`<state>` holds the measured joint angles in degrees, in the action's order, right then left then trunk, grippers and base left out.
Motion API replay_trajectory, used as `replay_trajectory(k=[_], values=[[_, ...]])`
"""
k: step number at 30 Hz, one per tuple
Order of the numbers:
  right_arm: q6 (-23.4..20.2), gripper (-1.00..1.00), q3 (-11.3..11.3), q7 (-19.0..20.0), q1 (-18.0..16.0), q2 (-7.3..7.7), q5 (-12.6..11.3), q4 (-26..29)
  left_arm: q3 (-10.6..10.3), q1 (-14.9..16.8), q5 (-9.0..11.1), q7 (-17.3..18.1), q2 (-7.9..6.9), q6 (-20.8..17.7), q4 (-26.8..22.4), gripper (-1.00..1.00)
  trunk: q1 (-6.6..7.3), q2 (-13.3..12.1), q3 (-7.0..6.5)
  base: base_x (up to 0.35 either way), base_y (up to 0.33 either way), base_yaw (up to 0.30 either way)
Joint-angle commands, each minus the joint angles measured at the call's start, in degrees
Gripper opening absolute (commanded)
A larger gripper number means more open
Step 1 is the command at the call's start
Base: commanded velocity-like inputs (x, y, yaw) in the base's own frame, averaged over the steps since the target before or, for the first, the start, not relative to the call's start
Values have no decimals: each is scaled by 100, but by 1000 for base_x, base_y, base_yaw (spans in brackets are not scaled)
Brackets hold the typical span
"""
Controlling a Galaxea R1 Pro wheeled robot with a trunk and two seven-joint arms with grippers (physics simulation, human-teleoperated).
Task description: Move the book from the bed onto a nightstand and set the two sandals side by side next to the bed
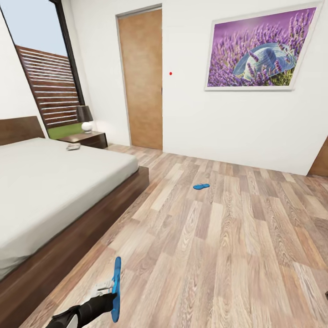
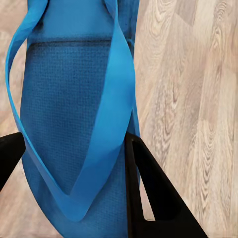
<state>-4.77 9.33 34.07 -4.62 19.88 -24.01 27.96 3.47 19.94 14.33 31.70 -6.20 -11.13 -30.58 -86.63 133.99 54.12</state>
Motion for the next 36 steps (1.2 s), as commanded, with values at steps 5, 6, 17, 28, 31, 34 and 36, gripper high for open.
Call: replay_trajectory(k=[5, 6, 17, 28, 31, 34, 36], values=[[9, 100, -8, -4, -7, -6, -17, -33, 12, 2, 37, -316, 141, 515, 349, -100, 1, 2, 5, 6, 0, -70], [100, 100, -14, -9, -6, -8, -12, -49, 7, 2, 34, -461, 186, 665, 466, -100, 1, 2, 5, 1, 0, -15], [526, 100, -43, -23, -6, -151, -5, -88, -581, 2, 33, -1019, 465, 1285, 1024, -100, 1, 2, 5, 0, 0, -2], [530, 100, -28, -15, -5, -177, -7, -82, -629, 2, 35, -1026, 477, 1297, 1036, -100, 23, -38, -13, 0, 0, 0], [530, 100, -28, -14, -5, -177, -7, -81, -630, 2, 35, -1026, 479, 1297, 1036, -100, 89, -158, -67, 0, 0, 0], [530, 100, -28, -14, -4, -177, -7, -80, -631, 2, 35, -1026, 479, 1297, 1035, -100, 155, -279, -121, 0, 0, 0], [530, 100, -28, -11, -4, -177, -7, -80, -632, 2, 35, -1026, 479, 1297, 1035, -100, 199, -359, -157, 0, 0, 0]])
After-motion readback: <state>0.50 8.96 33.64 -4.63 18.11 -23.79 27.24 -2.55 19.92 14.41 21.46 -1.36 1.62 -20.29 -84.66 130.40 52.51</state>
